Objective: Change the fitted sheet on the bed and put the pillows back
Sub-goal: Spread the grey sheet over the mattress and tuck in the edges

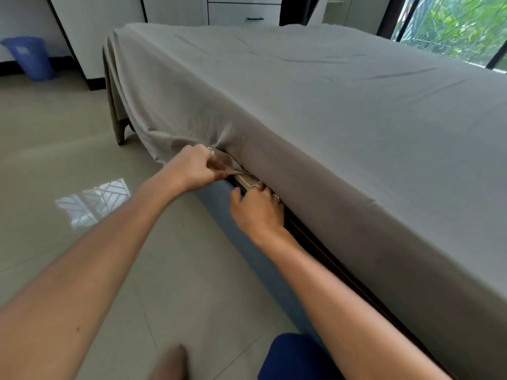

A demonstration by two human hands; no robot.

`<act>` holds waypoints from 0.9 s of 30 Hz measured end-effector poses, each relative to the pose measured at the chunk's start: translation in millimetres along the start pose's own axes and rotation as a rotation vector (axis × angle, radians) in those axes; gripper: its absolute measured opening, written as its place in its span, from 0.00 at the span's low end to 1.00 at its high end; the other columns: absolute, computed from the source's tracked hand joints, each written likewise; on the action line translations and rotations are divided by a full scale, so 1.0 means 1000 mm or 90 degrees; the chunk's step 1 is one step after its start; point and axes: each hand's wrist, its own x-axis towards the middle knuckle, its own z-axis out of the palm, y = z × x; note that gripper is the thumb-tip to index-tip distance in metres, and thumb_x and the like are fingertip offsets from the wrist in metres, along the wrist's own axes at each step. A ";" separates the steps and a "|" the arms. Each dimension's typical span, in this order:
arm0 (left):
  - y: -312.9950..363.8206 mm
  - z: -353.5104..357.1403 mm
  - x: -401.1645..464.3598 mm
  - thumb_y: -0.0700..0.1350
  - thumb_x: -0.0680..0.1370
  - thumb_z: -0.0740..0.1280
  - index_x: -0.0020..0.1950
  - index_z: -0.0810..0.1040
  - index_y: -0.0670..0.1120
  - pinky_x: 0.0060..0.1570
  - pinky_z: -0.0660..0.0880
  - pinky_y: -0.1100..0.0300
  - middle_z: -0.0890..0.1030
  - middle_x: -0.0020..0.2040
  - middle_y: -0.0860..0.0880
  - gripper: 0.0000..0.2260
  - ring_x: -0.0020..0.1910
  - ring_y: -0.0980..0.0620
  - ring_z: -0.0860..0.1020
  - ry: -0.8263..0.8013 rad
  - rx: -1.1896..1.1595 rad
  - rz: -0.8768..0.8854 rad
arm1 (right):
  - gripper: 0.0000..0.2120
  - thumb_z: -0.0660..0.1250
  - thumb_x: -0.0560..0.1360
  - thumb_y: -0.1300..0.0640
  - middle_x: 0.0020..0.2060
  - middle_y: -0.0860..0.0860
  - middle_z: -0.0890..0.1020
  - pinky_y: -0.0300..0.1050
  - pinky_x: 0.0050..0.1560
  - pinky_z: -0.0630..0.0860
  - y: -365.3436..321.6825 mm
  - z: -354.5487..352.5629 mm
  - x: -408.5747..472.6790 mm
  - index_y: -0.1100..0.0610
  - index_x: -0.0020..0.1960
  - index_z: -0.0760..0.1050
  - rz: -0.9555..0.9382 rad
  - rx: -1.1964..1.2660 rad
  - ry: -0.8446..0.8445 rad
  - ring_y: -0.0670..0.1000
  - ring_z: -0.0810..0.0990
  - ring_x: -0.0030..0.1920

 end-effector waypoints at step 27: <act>-0.153 0.077 0.099 0.58 0.82 0.54 0.74 0.63 0.43 0.72 0.60 0.49 0.69 0.72 0.44 0.26 0.71 0.45 0.66 0.283 0.185 0.632 | 0.19 0.61 0.78 0.59 0.70 0.56 0.71 0.49 0.71 0.66 0.002 0.039 0.064 0.62 0.68 0.73 -0.450 -0.155 0.116 0.51 0.68 0.71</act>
